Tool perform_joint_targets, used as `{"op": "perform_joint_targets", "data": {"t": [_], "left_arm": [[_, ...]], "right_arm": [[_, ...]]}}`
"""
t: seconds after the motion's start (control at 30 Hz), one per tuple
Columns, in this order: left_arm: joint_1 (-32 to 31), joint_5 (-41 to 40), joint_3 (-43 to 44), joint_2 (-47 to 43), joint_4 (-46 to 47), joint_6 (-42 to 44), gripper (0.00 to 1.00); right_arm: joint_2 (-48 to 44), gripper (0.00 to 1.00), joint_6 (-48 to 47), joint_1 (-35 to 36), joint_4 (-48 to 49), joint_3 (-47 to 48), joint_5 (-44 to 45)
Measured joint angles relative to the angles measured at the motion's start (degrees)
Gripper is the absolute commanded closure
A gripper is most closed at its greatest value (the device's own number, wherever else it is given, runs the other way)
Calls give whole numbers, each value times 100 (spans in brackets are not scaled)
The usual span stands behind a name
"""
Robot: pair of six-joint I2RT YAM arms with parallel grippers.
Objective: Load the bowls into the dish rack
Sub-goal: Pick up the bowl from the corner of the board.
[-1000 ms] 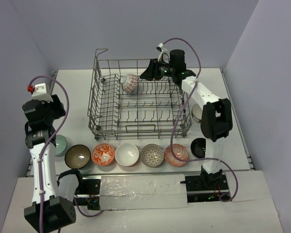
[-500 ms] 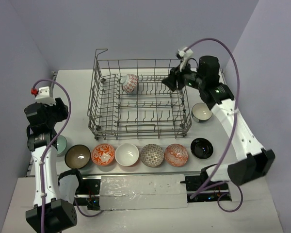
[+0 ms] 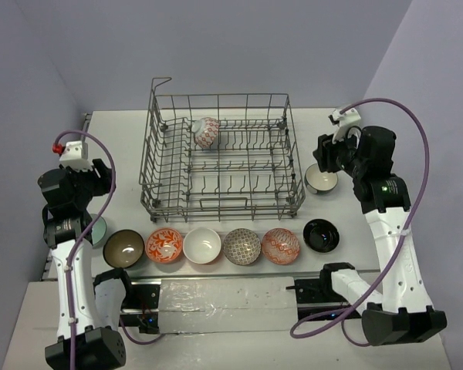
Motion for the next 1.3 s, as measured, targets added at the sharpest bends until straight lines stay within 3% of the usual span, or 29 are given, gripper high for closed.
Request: {"op": "perform_joint_targets", "data": {"t": [0.43, 0.83, 1.3], "left_arm": [[0, 363, -2, -114, -129, 2, 37], [0, 487, -2, -83, -192, 4, 36], [0, 553, -4, -70, -212, 24, 36]], "right_arm": [[1034, 49, -44, -1349, -592, -503, -68], [2044, 48, -339, -1377, -581, -778, -227], [2378, 48, -437, -1375, -291, -1145, -466]]}}
